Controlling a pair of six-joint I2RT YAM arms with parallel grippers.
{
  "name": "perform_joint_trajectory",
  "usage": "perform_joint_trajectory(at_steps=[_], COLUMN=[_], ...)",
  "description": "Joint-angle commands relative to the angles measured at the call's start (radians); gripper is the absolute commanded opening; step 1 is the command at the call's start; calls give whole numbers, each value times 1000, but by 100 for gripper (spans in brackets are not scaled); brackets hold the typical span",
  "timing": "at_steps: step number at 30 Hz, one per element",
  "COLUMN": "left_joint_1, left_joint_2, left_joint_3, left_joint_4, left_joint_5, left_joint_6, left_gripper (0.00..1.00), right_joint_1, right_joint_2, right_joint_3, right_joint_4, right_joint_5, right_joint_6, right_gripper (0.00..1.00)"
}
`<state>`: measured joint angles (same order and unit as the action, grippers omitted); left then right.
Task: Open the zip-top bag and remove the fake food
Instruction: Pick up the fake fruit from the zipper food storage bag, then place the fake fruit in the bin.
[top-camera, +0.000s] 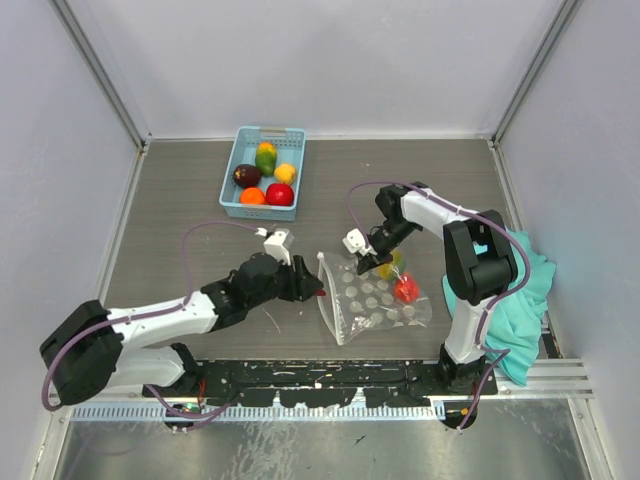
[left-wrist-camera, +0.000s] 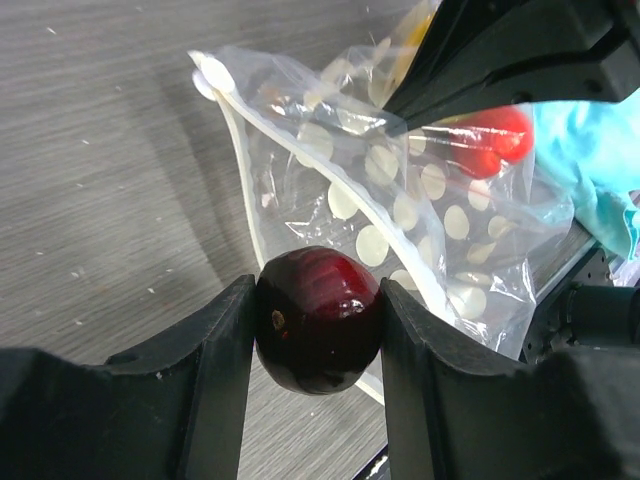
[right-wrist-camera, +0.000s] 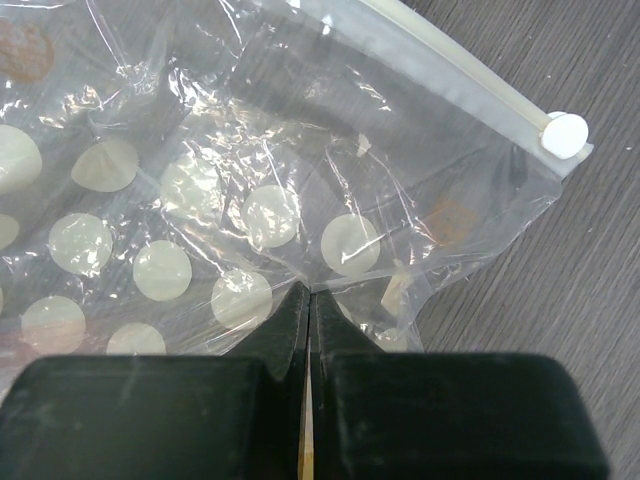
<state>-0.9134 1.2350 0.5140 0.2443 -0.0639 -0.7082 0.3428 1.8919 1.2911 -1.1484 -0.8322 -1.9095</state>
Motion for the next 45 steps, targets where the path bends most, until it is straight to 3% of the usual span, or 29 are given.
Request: perform_joint_trajectory(at_steps=[1,8,17,32,45], left_joint_1=[48,162,339,630,686], left_joint_2=[-86,-130,-71,202,476], left_joint_3=[20,94,212,550,881], left_joint_4=[-84,-217,-278,-392,-593], left_joint_5=[-8,65,200,254,85], left_joint_6=[49,101,166,279,301], left_gripper=[19,19,19,16,13], right_joint_1=[-4,-9,-26,-45,-45], right_joint_2=[-52,-79,-117,-189,-321], right_joint_3=[-1,-14,-14,-2,-16], right_joint_4=[-14,-8,-17,9,172], right_joint_5=[-41,-61,-94,-123,-125], right_joint_6=[-20,-26,-18,139,532], right_gripper=[8,29,42,48,48])
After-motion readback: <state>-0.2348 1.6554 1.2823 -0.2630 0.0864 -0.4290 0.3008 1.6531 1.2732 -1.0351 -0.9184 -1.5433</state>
